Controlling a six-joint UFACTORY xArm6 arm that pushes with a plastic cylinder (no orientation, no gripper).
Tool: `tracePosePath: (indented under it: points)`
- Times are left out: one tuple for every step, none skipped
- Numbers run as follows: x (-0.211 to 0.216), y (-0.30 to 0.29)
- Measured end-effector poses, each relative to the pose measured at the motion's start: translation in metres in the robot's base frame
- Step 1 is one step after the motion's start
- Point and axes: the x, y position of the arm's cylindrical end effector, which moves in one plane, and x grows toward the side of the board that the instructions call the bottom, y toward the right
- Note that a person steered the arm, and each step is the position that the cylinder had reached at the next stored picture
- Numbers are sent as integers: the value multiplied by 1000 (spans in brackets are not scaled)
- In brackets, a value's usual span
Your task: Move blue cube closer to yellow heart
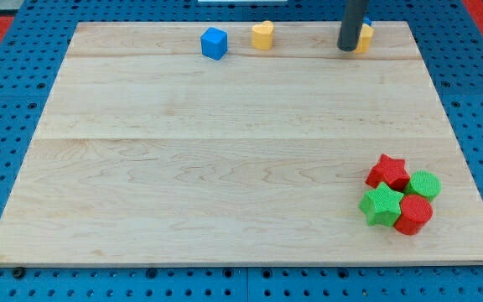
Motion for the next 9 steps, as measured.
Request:
tracePosePath:
  points:
    - [1, 4]
    - [23, -38]
    - [45, -116]
    - [45, -216]
    - [22, -256]
    - [3, -250]
    - [-11, -241]
    - [-12, -258]
    - [-20, -308]
